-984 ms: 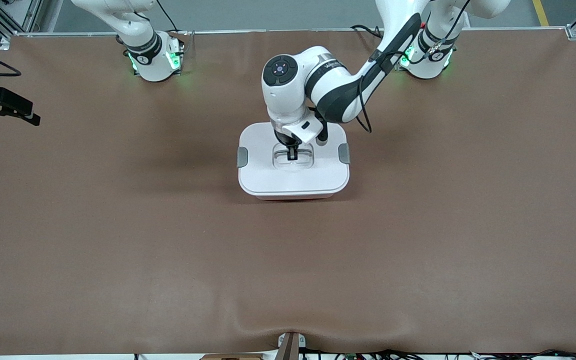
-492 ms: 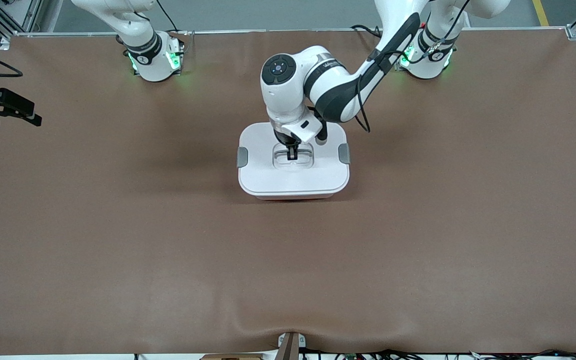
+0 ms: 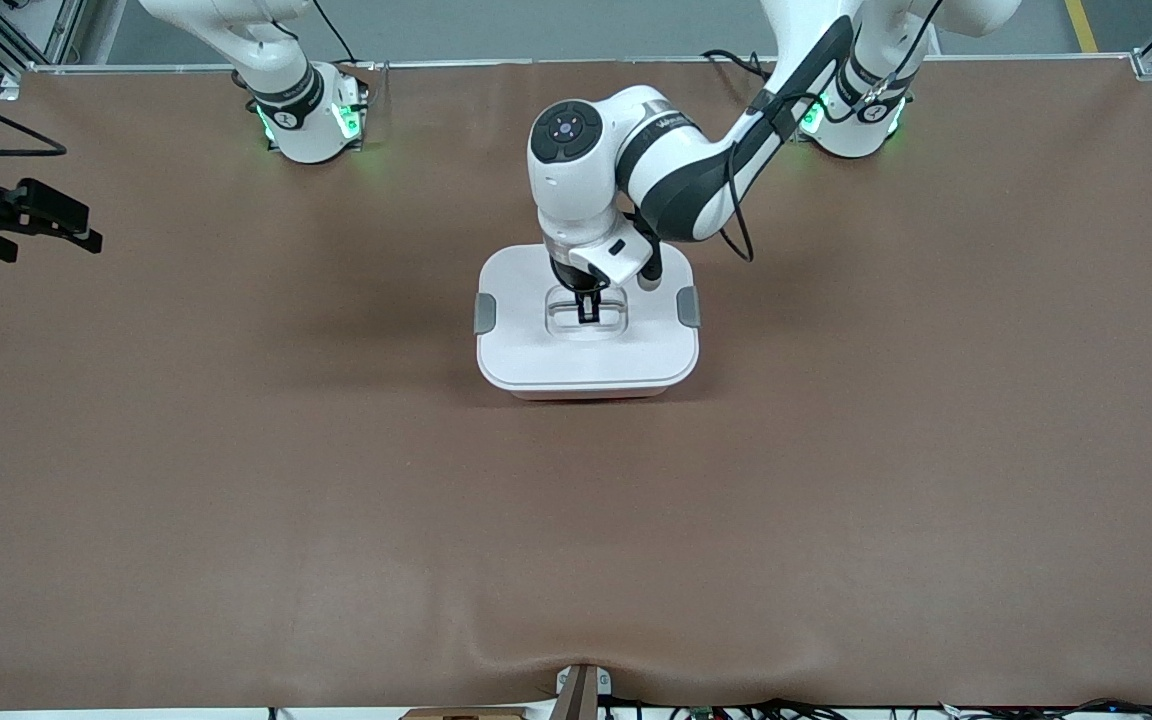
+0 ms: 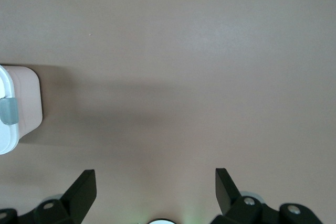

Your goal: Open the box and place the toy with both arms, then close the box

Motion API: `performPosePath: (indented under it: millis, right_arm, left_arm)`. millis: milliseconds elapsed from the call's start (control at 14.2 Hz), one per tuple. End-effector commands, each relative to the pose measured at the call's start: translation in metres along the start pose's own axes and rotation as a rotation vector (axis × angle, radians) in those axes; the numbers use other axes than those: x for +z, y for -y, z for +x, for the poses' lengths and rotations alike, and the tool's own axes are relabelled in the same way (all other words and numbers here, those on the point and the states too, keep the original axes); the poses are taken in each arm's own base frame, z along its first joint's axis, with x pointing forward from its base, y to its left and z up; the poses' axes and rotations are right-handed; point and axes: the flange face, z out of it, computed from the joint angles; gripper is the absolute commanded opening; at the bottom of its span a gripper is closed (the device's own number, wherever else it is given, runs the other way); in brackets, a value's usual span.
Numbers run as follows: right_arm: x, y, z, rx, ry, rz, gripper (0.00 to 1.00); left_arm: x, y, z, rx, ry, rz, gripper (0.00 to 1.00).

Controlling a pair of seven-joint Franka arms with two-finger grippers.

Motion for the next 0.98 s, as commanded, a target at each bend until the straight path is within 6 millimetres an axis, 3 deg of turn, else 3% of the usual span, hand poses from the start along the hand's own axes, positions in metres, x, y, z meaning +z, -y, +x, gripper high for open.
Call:
performPosePath:
  millis: [0, 281, 562, 914]
  right_arm:
    - [0.000, -0.003, -0.002, 0.016, 0.006, -0.011, 1.00]
    - [0.003, -0.002, -0.004, 0.012, 0.003, -0.015, 1.00]
    - [0.000, 0.009, -0.002, 0.004, -0.004, -0.069, 1.00]
    - [0.001, 0.007, -0.002, 0.022, -0.001, -0.064, 1.00]
  left_arm:
    - [-0.023, 0.000, 0.004, -0.002, 0.002, -0.026, 1.00]
    - [-0.052, -0.008, 0.018, 0.011, 0.003, -0.053, 1.00]
    - [-0.060, -0.033, 0.047, 0.050, -0.023, -0.039, 1.00]
    - [-0.081, -0.076, 0.108, 0.144, -0.058, -0.016, 1.00]
